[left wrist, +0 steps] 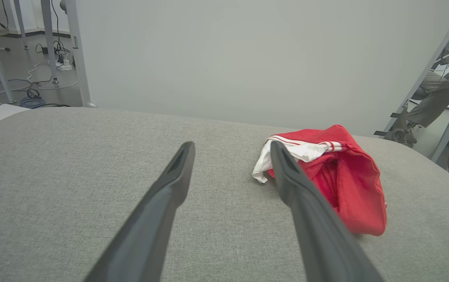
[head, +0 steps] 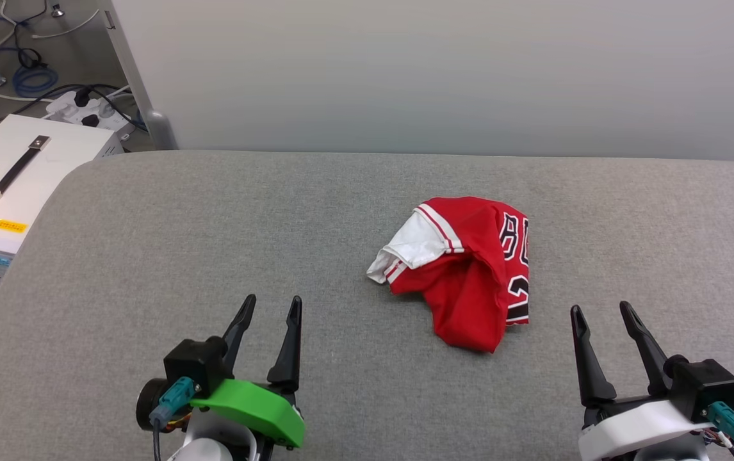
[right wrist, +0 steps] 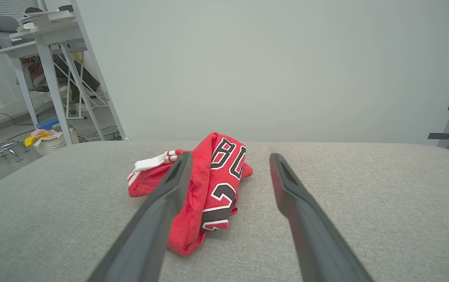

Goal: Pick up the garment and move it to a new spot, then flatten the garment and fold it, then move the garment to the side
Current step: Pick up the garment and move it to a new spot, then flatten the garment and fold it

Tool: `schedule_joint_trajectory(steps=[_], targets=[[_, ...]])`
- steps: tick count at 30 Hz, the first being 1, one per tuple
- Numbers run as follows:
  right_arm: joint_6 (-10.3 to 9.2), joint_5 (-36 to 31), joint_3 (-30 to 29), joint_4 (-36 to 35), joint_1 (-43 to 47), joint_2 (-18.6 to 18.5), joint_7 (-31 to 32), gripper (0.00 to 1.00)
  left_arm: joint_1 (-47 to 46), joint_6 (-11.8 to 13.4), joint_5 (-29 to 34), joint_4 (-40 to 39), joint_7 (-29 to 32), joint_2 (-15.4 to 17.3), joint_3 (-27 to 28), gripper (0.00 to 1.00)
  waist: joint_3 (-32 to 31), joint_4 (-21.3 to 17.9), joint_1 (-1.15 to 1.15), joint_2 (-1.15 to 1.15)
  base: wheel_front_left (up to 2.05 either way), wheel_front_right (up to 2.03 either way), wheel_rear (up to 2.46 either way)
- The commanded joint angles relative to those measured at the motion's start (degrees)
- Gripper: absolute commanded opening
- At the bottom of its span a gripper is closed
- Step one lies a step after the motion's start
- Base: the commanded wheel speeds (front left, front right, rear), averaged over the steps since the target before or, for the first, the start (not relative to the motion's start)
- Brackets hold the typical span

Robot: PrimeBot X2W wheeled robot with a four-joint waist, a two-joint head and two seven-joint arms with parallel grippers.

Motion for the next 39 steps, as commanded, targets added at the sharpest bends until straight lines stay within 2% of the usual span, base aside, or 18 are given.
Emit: schedule_joint_trajectory(steps=[1,16,20,22,29,32,33,39], targets=[[-0.04,-0.1,0.25,-0.09,0.56,-0.11,-0.52,1.0,0.93,-0.59,0.69,-0.2,-0.33,-0.43,0.43,1.0,-0.06,-0.04,0.0,0.0,0.0,0.0,0.0],[-0.04,-0.34,0.71,-0.01,0.43,-0.11,-0.52,1.0,0.71,-2.42,3.73,0.43,-0.34,-1.96,2.12,1.0,1.07,0.12,0.0,0.0,0.0,0.0,0.0],[-0.04,-1.37,2.21,1.82,-0.64,-0.32,-0.14,1.0,-0.08,-2.9,4.19,0.73,-0.34,-2.31,2.33,1.0,2.41,0.83,0.0,0.0,0.0,0.0,0.0],[-0.04,-1.13,4.12,3.24,-2.21,-1.44,2.33,1.0,-0.48,-3.12,4.34,0.94,-0.34,-2.51,2.47,1.0,3.2,1.28,0.0,0.0,0.0,0.0,0.0],[-0.04,2.45,10.39,7.91,-11.44,-6.29,18.52,1.0,-2.42,-3.95,4.98,1.85,-0.34,-3.37,2.5,1.0,6.39,3.88,0.0,0.0,0.0,0.0,0.0],[-0.04,3.86,11.44,10.5,-15.4,-7.46,23.42,1.0,-3.13,-4.27,5.17,2.27,-0.34,-3.77,2.44,1.0,7.23,5.37,0.0,0.0,0.0,0.0,0.0],[-0.04,4.41,11.24,13.83,-18.85,-7.83,26.81,1.0,-3.63,-4.49,5.38,2.62,-0.34,-4.14,2.48,1.0,7.92,6.88,0.0,0.0,0.0,0.0,0.0],[-0.04,3.7,10.22,19.76,-22.65,-7.45,28.68,1.0,-3.96,-4.89,5.6,3.21,-0.34,-4.63,2.96,1.0,8.44,9.38,0.0,0.0,0.0,0.0,0.0]])
